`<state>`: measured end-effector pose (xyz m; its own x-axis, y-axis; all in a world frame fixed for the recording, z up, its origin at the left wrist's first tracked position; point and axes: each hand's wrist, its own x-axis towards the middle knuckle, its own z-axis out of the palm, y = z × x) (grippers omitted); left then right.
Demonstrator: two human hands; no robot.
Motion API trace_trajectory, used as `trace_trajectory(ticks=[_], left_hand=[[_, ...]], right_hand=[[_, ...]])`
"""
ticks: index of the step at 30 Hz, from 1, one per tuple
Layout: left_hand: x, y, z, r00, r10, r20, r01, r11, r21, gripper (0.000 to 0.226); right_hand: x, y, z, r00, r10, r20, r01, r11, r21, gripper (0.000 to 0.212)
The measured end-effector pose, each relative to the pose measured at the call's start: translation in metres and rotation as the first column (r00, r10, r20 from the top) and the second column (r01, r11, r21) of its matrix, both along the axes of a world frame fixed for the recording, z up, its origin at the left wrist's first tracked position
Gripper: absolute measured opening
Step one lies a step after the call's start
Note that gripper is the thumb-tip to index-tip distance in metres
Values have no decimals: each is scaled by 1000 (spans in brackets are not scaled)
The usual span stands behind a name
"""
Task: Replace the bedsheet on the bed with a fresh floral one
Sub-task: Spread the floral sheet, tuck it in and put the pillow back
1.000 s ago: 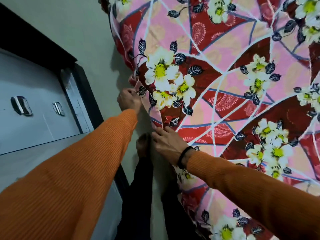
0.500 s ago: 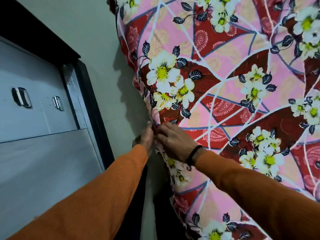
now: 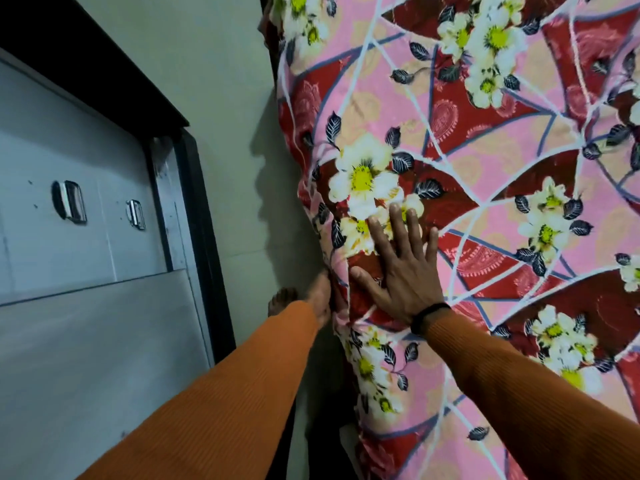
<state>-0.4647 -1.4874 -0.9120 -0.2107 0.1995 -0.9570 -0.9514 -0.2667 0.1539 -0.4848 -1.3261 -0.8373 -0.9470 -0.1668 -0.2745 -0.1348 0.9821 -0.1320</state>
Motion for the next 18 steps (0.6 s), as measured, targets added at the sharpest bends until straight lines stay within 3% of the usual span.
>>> trace_trajectory(ticks=[4, 7, 8, 10, 11, 12, 13, 15, 17, 18], left_hand=[[-25, 1, 27, 1000, 7, 21, -8, 997, 81, 50], [-31, 5, 15, 991, 95, 90, -96, 995, 9, 41], [-34, 3, 7, 991, 20, 133, -18, 1000, -19, 43], [-54, -15, 2, 942, -317, 105, 324, 945, -47, 40], [-69, -29, 9, 820, -570, 45, 571, 813, -112, 39], [-85, -43, 16, 697, -716, 45, 691, 653, -310, 39], [-104, -55, 26, 705, -707, 63, 637, 591, -496, 40], [-139, -68, 31, 887, -449, -108, 286, 717, -636, 41], [-168, -59, 34, 939, -210, -271, 55, 873, -485, 44], [-173, -48, 28, 958, -132, -255, 29, 929, -370, 52]], right_hand=[[-40, -23, -9, 999, -27, -47, 29, 999, 39, 93], [-51, -30, -13, 998, -34, -58, 38, 997, 64, 94], [-49, -30, -11, 998, -36, -46, 39, 997, 68, 95], [-52, -28, -4, 1000, -16, -4, 16, 998, 67, 95], [-57, -27, 0, 1000, -15, 24, 13, 998, 66, 94], [-64, -26, 4, 999, -18, 49, 15, 998, 61, 93], [-73, -26, 8, 998, -24, 63, 21, 999, 48, 91], [-100, -27, 11, 994, -73, 78, 72, 997, 17, 89], [-135, -30, 10, 984, -158, 84, 160, 987, -24, 89], [-151, -31, 9, 977, -195, 82, 200, 979, -45, 90]])
